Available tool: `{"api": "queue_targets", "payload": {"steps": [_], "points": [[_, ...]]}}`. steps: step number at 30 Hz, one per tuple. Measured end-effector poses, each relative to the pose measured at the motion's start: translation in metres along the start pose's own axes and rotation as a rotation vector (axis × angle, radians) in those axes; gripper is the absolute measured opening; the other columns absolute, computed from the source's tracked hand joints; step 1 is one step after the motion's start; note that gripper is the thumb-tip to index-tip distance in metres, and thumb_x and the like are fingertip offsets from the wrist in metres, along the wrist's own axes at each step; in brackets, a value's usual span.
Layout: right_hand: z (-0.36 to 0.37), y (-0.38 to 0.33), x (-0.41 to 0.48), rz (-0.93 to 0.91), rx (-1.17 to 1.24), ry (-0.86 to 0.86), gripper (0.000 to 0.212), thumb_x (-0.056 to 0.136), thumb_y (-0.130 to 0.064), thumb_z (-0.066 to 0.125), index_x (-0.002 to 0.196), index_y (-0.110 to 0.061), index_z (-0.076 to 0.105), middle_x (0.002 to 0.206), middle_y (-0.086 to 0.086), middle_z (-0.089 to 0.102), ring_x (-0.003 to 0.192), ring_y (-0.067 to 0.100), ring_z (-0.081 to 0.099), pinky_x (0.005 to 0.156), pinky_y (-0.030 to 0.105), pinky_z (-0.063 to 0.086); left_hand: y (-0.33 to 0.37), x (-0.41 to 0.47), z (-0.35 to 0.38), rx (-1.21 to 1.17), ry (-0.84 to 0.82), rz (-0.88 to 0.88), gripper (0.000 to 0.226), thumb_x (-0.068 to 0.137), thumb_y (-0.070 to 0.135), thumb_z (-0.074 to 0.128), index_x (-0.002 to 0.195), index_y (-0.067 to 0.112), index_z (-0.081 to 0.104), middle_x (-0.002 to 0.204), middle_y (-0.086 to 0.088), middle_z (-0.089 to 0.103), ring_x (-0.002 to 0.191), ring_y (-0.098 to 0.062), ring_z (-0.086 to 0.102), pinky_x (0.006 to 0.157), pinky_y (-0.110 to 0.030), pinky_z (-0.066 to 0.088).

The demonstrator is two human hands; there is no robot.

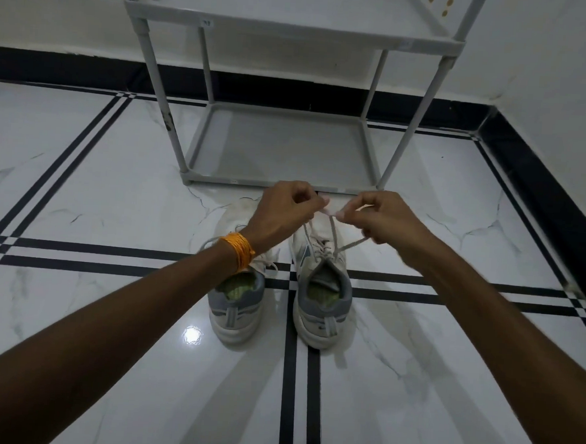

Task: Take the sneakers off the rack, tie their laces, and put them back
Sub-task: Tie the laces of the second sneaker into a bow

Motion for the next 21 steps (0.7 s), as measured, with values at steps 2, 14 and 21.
{"api": "queue_targets", "payload": {"steps": [2, 14, 21], "points": [[-0.015, 0.007, 0.001, -0.052, -0.175, 0.11, 0.017, 0.076, -0.024, 0.08, 0.079, -0.011, 0.069, 0.07, 0.0, 0.064, 0.067, 0.015, 0.057, 0.058, 0.024, 0.042, -0.006, 0.0, -0.013, 0.212, 0.047, 0.097, 0.021, 0.082, 0.034, 0.074, 0.079, 0.014, 0.072, 0.07, 0.004, 0.068, 0.062, -0.003, 0.06, 0.056, -0.009, 0.045], [-0.059, 0.103, 0.002, 0.4, -0.054, 0.139, 0.049, 0.072, -0.045, 0.078, 0.082, 0.002, 0.071, 0.057, 0.005, 0.045, 0.053, 0.015, 0.037, 0.051, 0.026, 0.031, -0.072, -0.009, -0.048, 0.618, -0.083, -0.168, 0.016, 0.075, 0.021, 0.077, 0.071, 0.007, 0.07, 0.071, -0.008, 0.067, 0.072, -0.024, 0.064, 0.059, -0.023, 0.041], [-0.01, 0.093, 0.009, 0.211, -0.558, -0.085, 0.048, 0.074, -0.043, 0.078, 0.112, -0.016, 0.067, 0.124, 0.003, 0.062, 0.11, 0.022, 0.058, 0.084, 0.027, 0.042, -0.045, -0.021, 0.007, 0.702, -0.228, 0.07, 0.025, 0.088, 0.022, 0.061, 0.11, 0.016, 0.07, 0.113, -0.006, 0.067, 0.102, -0.026, 0.062, 0.088, -0.036, 0.051]]}}
Point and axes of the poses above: each hand's wrist, its own x-axis towards the middle knuckle, its own z-axis out of the palm, y = z × x, the point moved 4 cm from there along x, towards the middle knuckle
